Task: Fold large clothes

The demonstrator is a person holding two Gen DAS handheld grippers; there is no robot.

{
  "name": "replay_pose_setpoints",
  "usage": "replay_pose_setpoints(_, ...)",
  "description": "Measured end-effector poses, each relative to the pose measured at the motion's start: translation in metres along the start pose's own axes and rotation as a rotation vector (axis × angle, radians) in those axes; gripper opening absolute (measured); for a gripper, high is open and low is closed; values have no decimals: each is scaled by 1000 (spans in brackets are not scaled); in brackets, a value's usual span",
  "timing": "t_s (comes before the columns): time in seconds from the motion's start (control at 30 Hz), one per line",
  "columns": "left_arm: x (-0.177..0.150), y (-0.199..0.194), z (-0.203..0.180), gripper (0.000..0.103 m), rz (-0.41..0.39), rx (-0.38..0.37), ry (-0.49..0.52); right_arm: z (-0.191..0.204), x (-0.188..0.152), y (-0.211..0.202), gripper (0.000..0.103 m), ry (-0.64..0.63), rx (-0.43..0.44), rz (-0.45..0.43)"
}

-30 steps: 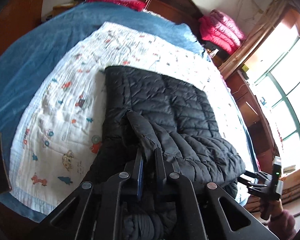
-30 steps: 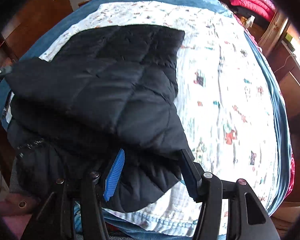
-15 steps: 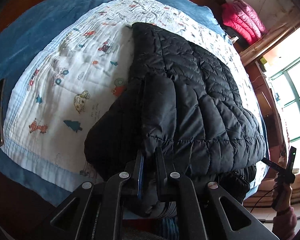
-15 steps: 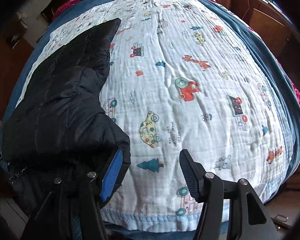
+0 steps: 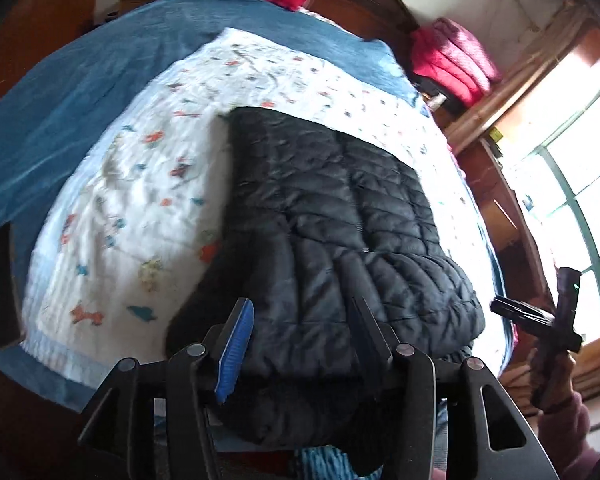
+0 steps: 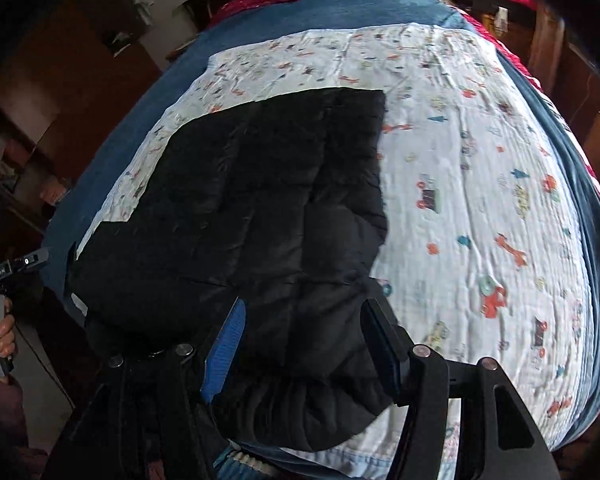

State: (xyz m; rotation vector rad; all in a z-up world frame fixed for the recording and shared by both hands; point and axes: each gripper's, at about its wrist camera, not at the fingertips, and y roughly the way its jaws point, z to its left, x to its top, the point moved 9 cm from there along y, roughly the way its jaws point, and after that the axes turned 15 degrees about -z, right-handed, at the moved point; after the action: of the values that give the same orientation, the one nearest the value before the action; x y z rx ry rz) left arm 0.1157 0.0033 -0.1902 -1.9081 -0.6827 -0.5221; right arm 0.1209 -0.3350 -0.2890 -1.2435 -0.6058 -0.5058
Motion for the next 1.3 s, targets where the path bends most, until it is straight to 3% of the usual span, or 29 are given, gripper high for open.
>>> replay_pose_setpoints(0.2, -19, 46, -41, 53, 88, -71, 92, 33, -7, 29, 66, -128, 9, 34)
replay_pose_setpoints(0.43, -51, 85, -39, 53, 174, -57, 104, 28, -33, 53, 67, -122, -1, 107)
replay_pose_setpoints(0.67, -72, 102, -23, 53, 194, -36, 93, 23, -55, 71, 75, -175, -32, 131)
replay_pose_setpoints(1.0, -84, 120, -18, 54, 197, -5, 95, 23, -65, 84, 77, -185, -49, 127)
replay_pose_setpoints(1.2, -87, 128, -21, 60, 192, 9, 115, 23, -67, 87, 78, -186, -59, 129)
replay_pose_setpoints(1.3, -90, 129, -26, 68, 188, 13, 140, 23, -65, 90, 78, -188, -57, 129)
